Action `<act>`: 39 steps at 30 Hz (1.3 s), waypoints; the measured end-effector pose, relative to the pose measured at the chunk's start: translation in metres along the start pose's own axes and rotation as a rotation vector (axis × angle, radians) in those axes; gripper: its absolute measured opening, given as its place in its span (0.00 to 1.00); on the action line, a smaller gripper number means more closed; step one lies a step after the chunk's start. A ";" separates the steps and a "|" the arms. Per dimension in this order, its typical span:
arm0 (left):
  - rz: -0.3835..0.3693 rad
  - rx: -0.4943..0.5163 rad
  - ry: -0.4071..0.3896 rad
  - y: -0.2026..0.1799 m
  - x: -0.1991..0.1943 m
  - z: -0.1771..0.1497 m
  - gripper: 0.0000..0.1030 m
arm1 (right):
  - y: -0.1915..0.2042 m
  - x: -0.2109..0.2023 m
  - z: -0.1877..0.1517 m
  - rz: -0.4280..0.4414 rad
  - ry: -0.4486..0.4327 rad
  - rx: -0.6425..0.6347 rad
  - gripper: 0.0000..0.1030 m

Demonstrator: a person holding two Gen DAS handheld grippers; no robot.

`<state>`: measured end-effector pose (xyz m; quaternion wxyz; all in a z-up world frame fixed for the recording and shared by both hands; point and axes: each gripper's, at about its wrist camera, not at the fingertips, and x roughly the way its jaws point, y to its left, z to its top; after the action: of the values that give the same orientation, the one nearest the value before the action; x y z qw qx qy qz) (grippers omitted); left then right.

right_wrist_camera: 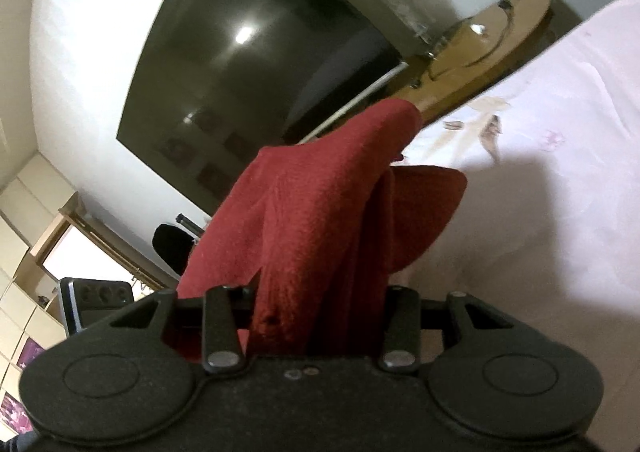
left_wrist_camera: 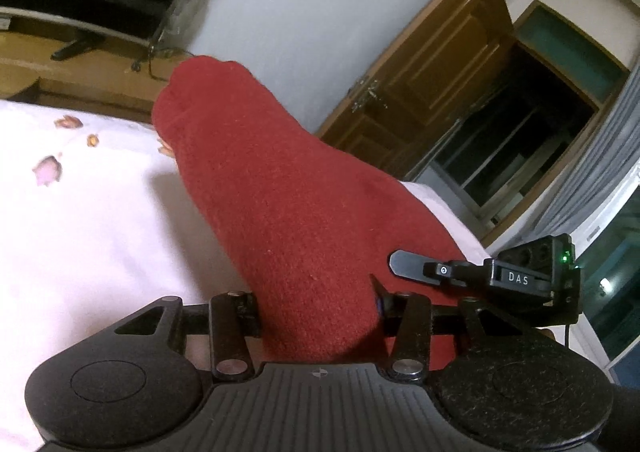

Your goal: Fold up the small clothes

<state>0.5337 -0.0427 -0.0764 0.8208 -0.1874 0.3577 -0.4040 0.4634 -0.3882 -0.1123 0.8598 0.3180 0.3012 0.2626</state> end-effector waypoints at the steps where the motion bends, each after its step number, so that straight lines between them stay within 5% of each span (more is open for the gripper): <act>1: -0.002 0.002 -0.003 0.000 -0.007 0.001 0.44 | 0.006 0.001 -0.001 0.002 -0.002 -0.003 0.41; 12: 0.007 -0.003 -0.026 0.017 -0.094 -0.004 0.44 | 0.074 0.030 -0.018 0.019 0.003 -0.030 0.41; 28: 0.000 -0.187 0.006 0.142 -0.198 -0.043 0.44 | 0.134 0.144 -0.076 0.061 0.100 0.022 0.41; 30: 0.019 -0.222 0.017 0.163 -0.204 -0.056 0.45 | 0.133 0.164 -0.085 0.059 0.131 0.035 0.41; 33: 0.155 -0.302 0.042 0.200 -0.207 -0.082 0.58 | 0.124 0.195 -0.103 0.007 0.207 0.057 0.45; 35: 0.101 -0.349 -0.025 0.212 -0.227 -0.097 0.59 | 0.104 0.212 -0.115 -0.079 0.255 0.102 0.48; 39: 0.258 -0.248 -0.102 0.193 -0.266 -0.091 0.68 | 0.099 0.182 -0.105 -0.114 0.184 0.116 0.61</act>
<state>0.4573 0.2841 -0.1368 0.8534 -0.2601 0.3838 -0.2382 0.4898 -0.1653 -0.1713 0.8222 0.3244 0.4110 0.2234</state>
